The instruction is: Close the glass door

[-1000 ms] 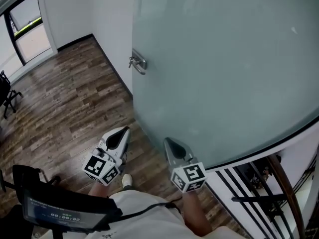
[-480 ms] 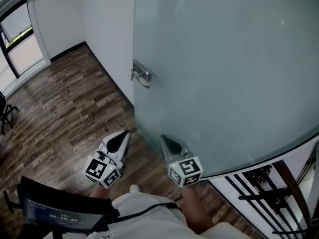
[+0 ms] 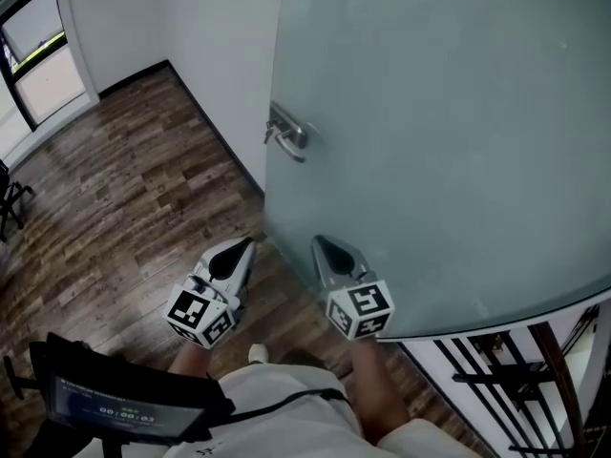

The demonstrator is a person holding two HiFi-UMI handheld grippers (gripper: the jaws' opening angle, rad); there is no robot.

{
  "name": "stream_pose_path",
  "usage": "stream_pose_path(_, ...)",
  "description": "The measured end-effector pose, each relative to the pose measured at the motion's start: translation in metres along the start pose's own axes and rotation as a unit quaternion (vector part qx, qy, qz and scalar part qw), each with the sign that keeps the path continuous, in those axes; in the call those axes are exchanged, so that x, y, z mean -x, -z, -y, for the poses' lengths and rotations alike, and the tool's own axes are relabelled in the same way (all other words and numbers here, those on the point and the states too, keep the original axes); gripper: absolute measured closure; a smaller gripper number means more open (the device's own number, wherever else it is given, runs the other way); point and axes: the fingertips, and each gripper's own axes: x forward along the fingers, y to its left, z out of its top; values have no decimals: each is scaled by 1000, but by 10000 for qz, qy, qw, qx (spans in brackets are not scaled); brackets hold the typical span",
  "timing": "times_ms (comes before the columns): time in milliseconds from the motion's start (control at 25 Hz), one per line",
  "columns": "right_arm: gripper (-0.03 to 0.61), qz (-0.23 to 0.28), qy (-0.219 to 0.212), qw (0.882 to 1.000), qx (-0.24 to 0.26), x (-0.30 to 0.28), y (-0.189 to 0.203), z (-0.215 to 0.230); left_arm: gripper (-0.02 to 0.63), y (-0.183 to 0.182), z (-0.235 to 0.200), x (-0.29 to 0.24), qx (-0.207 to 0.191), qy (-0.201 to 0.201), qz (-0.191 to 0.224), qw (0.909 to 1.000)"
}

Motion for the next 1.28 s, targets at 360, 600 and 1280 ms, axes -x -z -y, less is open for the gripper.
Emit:
stream_pose_path(360, 569, -315, -171, 9985, 402, -71, 13, 48, 614, 4, -23, -17, 33, -619, -14, 9981)
stream_pose_path(600, 507, -856, -148, 9905, 1062, -141, 32, 95, 614, 6, -27, -16, -17, -939, -23, 9956)
stream_pose_path(1280, 330, -1928, -57, 9720, 1344, -260, 76, 142, 614, 21, -33, 3, 23, -1429, -189, 9895)
